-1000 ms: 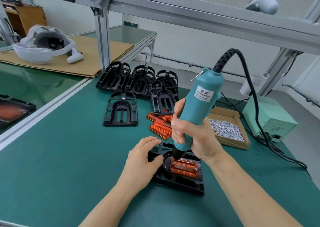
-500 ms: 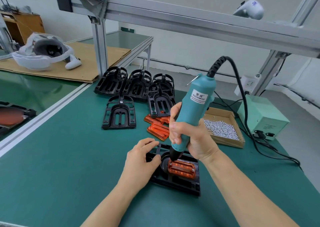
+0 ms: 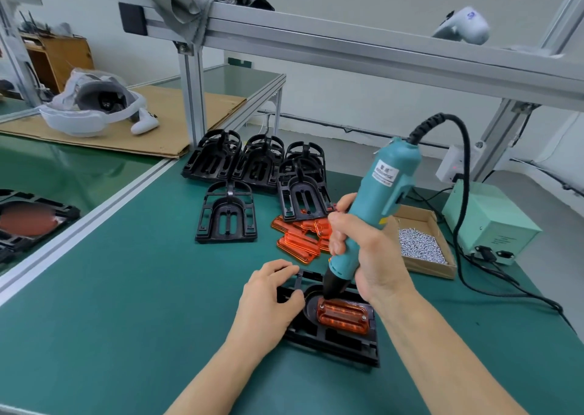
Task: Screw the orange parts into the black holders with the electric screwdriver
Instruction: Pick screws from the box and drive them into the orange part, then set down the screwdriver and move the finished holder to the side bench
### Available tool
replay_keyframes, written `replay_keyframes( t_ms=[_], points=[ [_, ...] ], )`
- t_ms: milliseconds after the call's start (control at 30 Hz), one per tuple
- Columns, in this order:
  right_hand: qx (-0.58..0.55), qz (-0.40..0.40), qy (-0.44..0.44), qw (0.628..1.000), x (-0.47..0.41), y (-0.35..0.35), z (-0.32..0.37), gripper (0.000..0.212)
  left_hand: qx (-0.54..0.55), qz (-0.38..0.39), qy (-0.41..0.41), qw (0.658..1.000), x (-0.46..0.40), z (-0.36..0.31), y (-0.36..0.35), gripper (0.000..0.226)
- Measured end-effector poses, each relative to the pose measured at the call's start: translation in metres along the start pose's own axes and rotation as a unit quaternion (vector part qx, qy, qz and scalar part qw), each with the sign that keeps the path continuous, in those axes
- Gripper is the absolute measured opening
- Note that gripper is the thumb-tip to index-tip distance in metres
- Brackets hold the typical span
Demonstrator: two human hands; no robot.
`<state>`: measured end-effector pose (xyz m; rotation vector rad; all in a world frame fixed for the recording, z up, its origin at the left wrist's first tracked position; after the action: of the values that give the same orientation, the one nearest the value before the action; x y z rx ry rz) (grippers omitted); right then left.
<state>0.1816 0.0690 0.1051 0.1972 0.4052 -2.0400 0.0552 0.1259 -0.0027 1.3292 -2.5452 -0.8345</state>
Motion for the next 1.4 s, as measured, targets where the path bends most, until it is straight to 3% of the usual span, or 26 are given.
replay_keyframes(
  t_ms=[100,200,333,500,667,833,967,1100,1167,1333,1400],
  points=[
    [0.004,-0.073,0.006,0.997,0.003,0.016,0.0,0.022,-0.01,0.001,-0.006,1.0,-0.001,-0.003,-0.003,0.041],
    [0.035,-0.074,0.009,0.997,0.004,0.012,0.002,0.021,-0.013,0.003,-0.004,1.0,-0.002,-0.003,-0.004,0.042],
    [-0.019,-0.122,-0.004,0.992,0.006,0.027,-0.002,0.022,-0.016,0.006,-0.003,1.0,-0.002,-0.002,-0.004,0.041],
    [0.083,-0.059,0.025,0.994,0.002,0.011,0.017,0.018,-0.02,0.014,0.006,1.0,-0.003,-0.003,-0.007,0.04],
    [0.048,-0.077,0.072,0.993,-0.018,0.027,0.065,0.021,-0.015,0.019,0.006,1.0,-0.001,-0.001,-0.006,0.038],
    [0.203,-0.106,0.006,0.973,-0.014,0.079,0.061,0.021,0.012,0.016,0.016,1.0,0.005,0.003,-0.001,0.035],
    [0.386,-0.078,-0.127,0.91,0.015,0.137,0.02,0.034,0.008,-0.014,0.018,1.0,0.008,0.004,0.007,0.039],
    [0.63,-0.011,-0.206,0.748,0.045,0.184,-0.01,0.045,-0.016,-0.023,0.029,0.999,0.008,0.002,0.009,0.047],
    [0.687,0.027,-0.218,0.693,0.054,0.195,-0.023,0.049,-0.021,-0.019,0.032,0.999,0.007,0.001,0.008,0.048],
    [0.746,0.065,-0.225,0.624,0.062,0.201,-0.043,0.049,0.002,-0.012,0.035,0.999,0.006,0.002,0.006,0.047],
    [0.748,0.056,-0.224,0.623,0.06,0.2,-0.044,0.052,0.001,-0.021,0.035,0.999,0.006,0.001,0.007,0.049]
  ],
)
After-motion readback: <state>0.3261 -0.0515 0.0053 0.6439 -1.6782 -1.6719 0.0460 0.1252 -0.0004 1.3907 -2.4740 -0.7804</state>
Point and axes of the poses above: each hand's wrist, its own x-axis away from the middle knuckle, its own y-axis out of the back of the hand, z = x × y, the point moved 10 cm from there along -x, towards the middle knuckle, and after that the axes turned 3 degrees about z, right-handed, at the moved point
